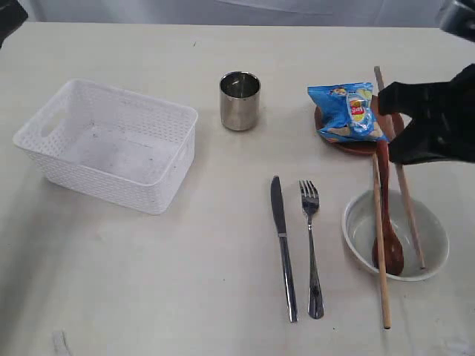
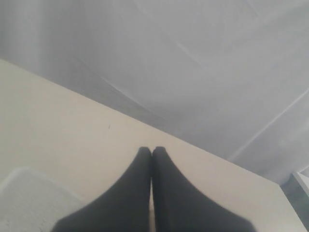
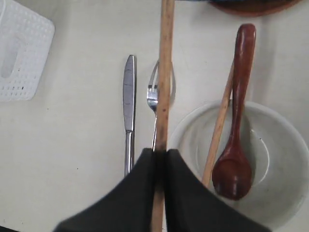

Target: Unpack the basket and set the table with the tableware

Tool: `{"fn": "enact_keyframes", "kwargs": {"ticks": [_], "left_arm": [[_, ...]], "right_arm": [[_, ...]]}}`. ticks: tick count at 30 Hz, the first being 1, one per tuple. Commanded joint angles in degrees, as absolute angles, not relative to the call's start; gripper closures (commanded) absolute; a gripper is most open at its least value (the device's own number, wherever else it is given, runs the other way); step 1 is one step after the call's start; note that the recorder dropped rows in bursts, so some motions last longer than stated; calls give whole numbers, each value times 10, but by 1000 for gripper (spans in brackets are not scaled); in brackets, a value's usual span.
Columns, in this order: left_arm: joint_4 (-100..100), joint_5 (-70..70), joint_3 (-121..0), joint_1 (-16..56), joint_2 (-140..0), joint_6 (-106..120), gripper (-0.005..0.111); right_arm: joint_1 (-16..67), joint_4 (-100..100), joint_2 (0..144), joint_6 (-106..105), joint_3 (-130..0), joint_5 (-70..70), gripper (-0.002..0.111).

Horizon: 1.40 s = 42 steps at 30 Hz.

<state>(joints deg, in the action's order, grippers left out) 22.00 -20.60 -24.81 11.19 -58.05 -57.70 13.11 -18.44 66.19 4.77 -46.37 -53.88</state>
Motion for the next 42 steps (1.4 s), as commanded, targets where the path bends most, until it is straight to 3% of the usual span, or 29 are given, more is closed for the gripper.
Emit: {"fn": "enact_keyframes", "kwargs": {"ticks": [1,15,42], "left_arm": [[218,-236,-238,110,-580,-585,107],[211,-236,-238,110,-580,-586,107],[211,-236,-238,110,-580,-586,107]], "right_arm": [[153,-211,658,87,-401,-464,109],[175,-228,658,134,-263,-329,109],[175,-164,728,125,-280,-325,108]]}}
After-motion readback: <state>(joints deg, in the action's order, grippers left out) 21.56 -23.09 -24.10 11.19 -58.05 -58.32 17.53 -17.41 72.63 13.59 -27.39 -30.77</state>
